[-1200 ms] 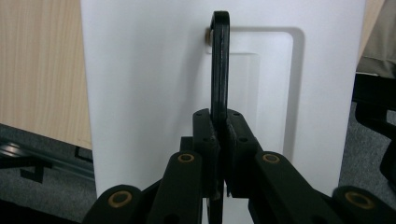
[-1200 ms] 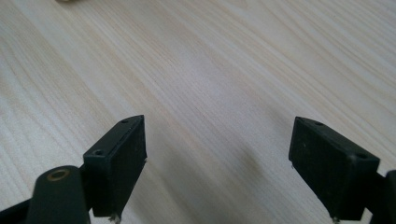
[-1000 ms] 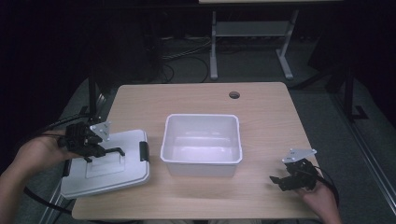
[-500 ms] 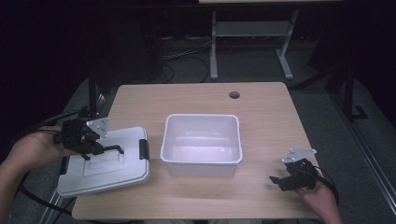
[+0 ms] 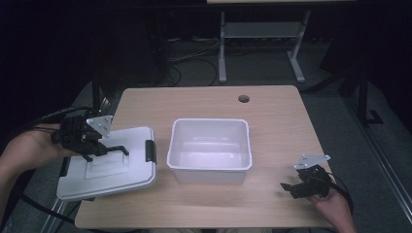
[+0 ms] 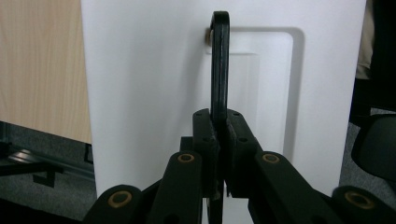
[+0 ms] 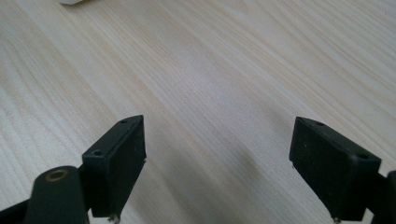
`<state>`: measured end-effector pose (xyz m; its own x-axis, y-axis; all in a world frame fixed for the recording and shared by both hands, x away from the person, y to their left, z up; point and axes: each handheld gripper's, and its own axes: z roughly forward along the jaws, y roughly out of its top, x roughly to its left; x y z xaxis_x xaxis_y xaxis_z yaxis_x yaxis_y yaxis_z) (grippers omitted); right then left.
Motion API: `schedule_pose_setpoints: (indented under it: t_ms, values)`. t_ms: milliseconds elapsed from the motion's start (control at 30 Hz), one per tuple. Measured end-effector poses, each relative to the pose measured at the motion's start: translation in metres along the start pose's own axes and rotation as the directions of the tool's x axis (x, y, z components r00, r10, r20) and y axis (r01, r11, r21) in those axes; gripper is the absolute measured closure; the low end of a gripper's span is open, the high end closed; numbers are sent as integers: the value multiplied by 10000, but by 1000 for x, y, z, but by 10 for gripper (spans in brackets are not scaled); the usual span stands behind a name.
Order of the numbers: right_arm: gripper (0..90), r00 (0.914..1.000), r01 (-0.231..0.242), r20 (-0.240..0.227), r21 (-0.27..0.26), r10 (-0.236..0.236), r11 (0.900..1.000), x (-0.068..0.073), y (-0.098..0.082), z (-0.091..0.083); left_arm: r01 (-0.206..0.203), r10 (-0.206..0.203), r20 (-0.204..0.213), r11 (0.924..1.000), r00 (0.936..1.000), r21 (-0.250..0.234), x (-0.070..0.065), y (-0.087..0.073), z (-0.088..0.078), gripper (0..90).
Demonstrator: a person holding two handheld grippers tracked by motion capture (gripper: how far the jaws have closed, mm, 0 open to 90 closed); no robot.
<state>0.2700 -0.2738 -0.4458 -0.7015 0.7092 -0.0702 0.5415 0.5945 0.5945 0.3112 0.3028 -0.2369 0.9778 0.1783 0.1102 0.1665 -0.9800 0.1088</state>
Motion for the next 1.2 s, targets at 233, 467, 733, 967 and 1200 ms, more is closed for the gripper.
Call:
schedule_pose_setpoints:
  t_ms: [233, 467, 733, 967, 1200]
  values:
    - [181, 10000, 12, -39, -27, -12, 10000, 1, 0, 0, 53, -53, -13, 9999, 10000, -116, 3, 3, -6, 849]
    - [180, 10000, 40, -67, 28, -40, 10000, 1, 1, 0, -102, 102, -33, 9998, 9999, -145, 5, 12, -10, 849]
    - [178, 10000, 39, -60, 3, -39, 10000, 1, 1, 0, -333, 332, -45, 9993, 9994, -190, 8, 27, -15, 849]
    - [178, 9999, 79, -113, 4, -79, 10000, 1, 1, 0, -525, 524, -59, 9983, 9986, -246, 11, 42, -17, 849]
    - [179, 9999, 38, -125, -7, -38, 10000, 2, 1, -1, -618, 618, -3, 9975, 9981, -346, 16, 53, -17, 849]
